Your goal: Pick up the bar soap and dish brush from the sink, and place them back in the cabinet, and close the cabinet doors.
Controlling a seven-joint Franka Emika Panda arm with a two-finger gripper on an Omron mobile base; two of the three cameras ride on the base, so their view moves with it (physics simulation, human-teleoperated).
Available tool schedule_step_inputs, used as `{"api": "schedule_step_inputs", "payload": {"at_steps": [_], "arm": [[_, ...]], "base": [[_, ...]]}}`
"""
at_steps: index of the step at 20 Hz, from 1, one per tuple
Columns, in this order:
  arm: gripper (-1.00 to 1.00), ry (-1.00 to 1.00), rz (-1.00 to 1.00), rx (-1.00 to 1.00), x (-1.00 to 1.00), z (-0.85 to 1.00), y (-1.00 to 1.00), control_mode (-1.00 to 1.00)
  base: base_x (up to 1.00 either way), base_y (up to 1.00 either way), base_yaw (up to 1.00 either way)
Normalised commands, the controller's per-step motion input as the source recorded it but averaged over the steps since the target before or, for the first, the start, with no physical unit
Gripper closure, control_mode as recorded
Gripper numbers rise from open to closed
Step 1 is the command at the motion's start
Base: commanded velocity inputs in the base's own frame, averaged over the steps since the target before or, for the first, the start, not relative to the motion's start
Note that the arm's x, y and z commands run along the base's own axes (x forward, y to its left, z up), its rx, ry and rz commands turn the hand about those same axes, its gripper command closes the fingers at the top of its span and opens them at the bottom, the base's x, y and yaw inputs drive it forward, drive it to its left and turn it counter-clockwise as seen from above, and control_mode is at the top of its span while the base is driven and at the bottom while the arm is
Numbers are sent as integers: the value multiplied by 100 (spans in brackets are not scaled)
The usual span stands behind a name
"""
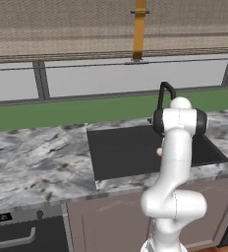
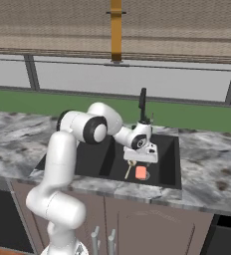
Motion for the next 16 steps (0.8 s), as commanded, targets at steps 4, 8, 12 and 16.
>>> {"api": "schedule_step_inputs", "payload": {"at_steps": [4, 8, 12, 16], "arm": [[-100, 0, 2, 0, -10, -16, 7, -100], [-100, 0, 3, 0, 0, -19, 0, -100], [-100, 0, 1, 0, 0, -23, 0, -100], [-100, 0, 3, 0, 7, -21, -2, -100]], "base": [[0, 0, 0], [0, 0, 0], [0, 0, 0], [0, 0, 0]]}}
